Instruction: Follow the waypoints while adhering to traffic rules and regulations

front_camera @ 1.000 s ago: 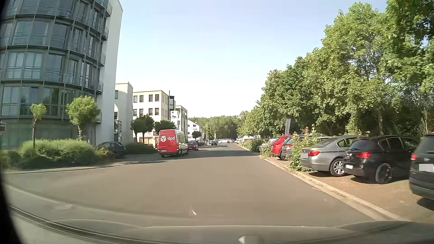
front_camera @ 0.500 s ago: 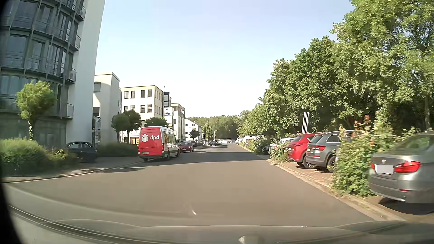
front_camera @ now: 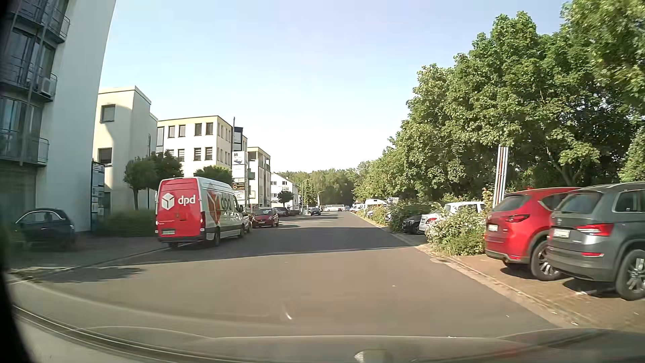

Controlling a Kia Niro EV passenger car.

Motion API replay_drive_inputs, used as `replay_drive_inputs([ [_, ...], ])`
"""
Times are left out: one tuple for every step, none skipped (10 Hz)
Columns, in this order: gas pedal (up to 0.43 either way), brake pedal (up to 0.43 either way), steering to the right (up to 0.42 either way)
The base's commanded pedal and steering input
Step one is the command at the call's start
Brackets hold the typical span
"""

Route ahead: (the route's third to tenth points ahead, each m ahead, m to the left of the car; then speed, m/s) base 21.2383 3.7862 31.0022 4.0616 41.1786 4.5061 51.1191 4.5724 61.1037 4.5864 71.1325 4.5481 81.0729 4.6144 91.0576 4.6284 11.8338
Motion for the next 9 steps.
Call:
replay_drive_inputs([
  [0.059, 0.018, -0.001],
  [0.059, 0.018, -0.001],
  [0.059, 0.018, -0.001],
  [0.059, 0.018, -0.001],
  [0.059, 0.018, -0.001],
  [0.047, 0.018, -0.001],
  [0.047, 0.018, -0.001],
  [0.047, 0.018, -0.001],
  [0.047, 0.018, -0.001],
])
